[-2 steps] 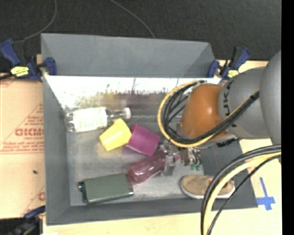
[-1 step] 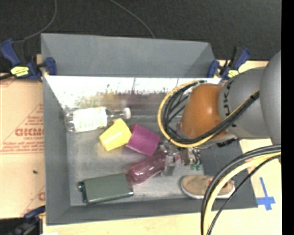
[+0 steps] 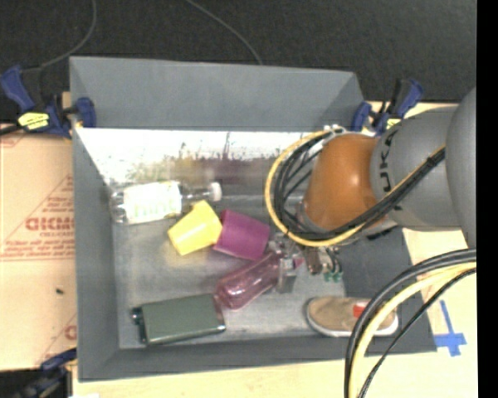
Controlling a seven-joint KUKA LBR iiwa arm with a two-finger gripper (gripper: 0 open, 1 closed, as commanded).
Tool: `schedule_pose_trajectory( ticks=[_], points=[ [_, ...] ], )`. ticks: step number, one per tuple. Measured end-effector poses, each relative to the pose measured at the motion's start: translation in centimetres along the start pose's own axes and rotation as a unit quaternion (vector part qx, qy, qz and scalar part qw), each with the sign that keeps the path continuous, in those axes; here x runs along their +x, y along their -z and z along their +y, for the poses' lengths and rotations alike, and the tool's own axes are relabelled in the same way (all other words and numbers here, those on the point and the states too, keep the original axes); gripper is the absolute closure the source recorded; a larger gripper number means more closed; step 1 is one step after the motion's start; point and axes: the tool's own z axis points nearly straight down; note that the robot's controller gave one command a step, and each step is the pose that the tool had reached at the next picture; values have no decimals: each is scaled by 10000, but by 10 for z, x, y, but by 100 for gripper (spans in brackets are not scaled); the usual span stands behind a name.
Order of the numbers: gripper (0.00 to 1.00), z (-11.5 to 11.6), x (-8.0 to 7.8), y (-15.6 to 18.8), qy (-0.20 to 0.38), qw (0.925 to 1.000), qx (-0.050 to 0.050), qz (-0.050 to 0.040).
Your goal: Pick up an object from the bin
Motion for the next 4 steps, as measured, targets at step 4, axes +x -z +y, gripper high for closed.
schedule_pose_trajectory(
  ticks=[4],
  points=[
    [100,-18,-19,136,-41,10000,5,-46]
  ],
)
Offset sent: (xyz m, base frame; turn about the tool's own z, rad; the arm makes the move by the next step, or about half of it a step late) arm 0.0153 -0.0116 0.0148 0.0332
